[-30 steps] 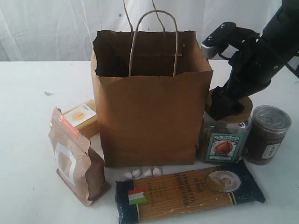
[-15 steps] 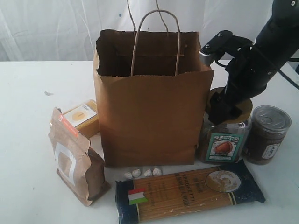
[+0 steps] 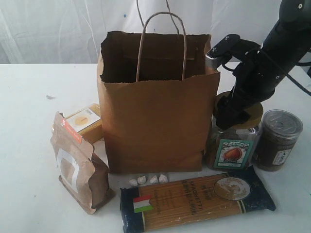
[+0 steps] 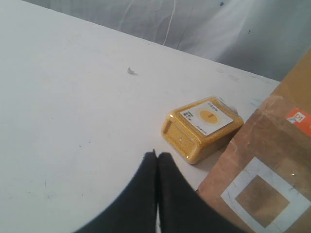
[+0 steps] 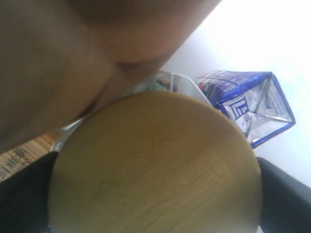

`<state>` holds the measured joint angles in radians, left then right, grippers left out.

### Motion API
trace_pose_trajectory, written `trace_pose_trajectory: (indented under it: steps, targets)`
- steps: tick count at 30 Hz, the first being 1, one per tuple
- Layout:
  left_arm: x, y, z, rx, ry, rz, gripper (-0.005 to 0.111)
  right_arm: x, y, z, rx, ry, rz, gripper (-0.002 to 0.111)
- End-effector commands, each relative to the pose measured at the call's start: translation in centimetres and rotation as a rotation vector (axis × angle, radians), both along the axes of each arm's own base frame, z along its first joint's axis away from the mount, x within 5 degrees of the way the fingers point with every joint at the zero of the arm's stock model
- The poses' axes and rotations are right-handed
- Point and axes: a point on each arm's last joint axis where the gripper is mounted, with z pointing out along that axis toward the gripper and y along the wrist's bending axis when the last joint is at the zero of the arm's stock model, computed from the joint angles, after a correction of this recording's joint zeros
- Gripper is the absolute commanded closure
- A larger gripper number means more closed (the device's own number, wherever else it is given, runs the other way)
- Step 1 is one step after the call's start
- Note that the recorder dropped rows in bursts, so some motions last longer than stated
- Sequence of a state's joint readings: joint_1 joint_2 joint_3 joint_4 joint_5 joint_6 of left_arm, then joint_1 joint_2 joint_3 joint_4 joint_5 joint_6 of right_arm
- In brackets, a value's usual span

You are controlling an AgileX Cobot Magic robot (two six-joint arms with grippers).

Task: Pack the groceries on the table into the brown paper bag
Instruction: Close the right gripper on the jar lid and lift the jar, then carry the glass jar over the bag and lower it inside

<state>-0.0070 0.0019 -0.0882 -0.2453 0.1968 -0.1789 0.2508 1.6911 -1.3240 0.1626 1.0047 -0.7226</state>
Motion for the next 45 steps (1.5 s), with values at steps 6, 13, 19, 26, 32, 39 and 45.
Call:
trace_pose_trajectory:
  steps: [6,13,19,26,32,39,45]
  targets:
    - [0.0,-0.1,-0.2,-0.009,0.003,-0.007,0.106,-0.5,-0.2,1.1,0.023,-0.004,-0.077,0.108]
    - [0.0,-0.1,-0.2,-0.009,0.003,-0.007,0.106,-1.5,-0.5,3.5,0.06,-0.085,-0.117,0.108]
    - [0.0,-0.1,-0.2,-0.009,0.003,-0.007,0.106,-2.8,-0.8,5.5,0.085,-0.116,-0.147,0.108]
    - [0.0,-0.1,-0.2,-0.009,0.003,-0.007,0.106,-5.5,-1.5,9.5,0.128,-0.232,-0.158,0.108]
    - [0.0,-0.1,-0.2,-0.009,0.003,-0.007,0.106,-8.4,-2.4,14.6,0.191,-0.385,-0.196,0.108]
    - [0.0,-0.1,-0.2,-0.009,0.003,-0.007,0.106,-11.0,-2.8,20.3,0.328,-0.493,-0.273,0.108]
    - [0.0,-0.1,-0.2,-0.009,0.003,-0.007,0.106,-12.4,-2.6,24.0,0.438,-0.577,-0.247,0.108]
